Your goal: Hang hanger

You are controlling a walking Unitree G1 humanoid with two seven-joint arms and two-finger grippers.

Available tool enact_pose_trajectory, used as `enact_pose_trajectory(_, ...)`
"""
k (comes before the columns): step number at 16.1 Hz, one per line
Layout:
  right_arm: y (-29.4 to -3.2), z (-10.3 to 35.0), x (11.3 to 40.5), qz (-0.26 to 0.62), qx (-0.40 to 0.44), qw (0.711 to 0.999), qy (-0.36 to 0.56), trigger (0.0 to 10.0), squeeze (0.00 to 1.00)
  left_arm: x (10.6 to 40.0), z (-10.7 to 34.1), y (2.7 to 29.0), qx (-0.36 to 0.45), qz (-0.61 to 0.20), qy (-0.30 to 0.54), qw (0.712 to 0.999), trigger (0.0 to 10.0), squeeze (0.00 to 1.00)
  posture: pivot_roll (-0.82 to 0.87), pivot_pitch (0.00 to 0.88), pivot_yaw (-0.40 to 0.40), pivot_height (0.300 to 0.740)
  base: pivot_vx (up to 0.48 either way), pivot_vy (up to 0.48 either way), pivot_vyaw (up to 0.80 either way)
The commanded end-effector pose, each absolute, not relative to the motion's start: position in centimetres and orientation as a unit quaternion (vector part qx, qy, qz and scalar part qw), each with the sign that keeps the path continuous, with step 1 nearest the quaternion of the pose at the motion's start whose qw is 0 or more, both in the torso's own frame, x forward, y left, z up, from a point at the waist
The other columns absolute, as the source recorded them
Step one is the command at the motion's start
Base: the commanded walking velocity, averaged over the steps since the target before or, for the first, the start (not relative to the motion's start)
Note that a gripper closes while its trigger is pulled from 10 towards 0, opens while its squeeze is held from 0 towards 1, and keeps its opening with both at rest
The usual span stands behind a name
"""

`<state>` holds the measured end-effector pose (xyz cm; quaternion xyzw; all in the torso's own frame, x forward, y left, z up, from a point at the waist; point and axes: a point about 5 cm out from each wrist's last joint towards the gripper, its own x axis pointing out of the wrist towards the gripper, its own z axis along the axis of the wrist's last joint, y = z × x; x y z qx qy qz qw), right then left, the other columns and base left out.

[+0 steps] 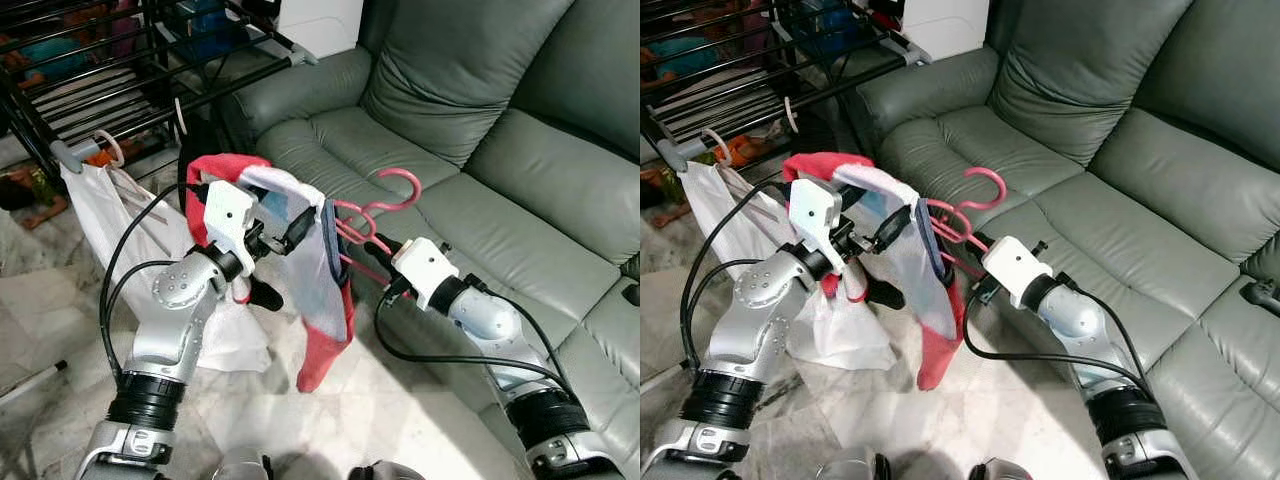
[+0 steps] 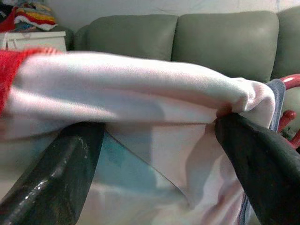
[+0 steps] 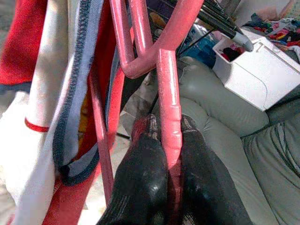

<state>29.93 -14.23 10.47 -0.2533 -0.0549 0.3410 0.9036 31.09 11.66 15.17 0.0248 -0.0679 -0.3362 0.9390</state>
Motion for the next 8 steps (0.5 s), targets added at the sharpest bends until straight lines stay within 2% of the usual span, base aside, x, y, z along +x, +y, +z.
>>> enact_pose_trajectory(1,-13.0,11.0,30.2,0.364,-0.262,0.891,-0.070,10.0,0.00,30.3,15.0,9.6,0.045,-0.400,-0.073,0.913,10.0,1.00,-0.04,0.000,-0.014,0.740,0.000,0.000,0.00)
enact_pose_trajectory(3,-15.1,11.0,30.5,0.358,-0.266,0.894,-0.051,10.0,0.00,29.4,13.9,11.6,0.116,-0.415,-0.055,0.901,10.0,1.00,-0.04,0.000,-0.003,0.740,0.000,0.000,0.00)
enact_pose_trajectory(5,-15.9,11.0,30.6,0.353,-0.274,0.894,-0.045,10.0,0.00,28.8,13.7,12.1,0.128,-0.428,-0.044,0.893,10.0,1.00,-0.03,0.000,0.001,0.740,0.000,0.000,0.00)
enact_pose_trajectory(8,-16.8,10.8,31.2,0.345,-0.287,0.893,-0.040,10.0,0.00,27.1,12.2,12.9,0.197,-0.476,-0.004,0.857,10.0,1.00,-0.03,0.000,0.004,0.740,0.000,0.000,0.00)
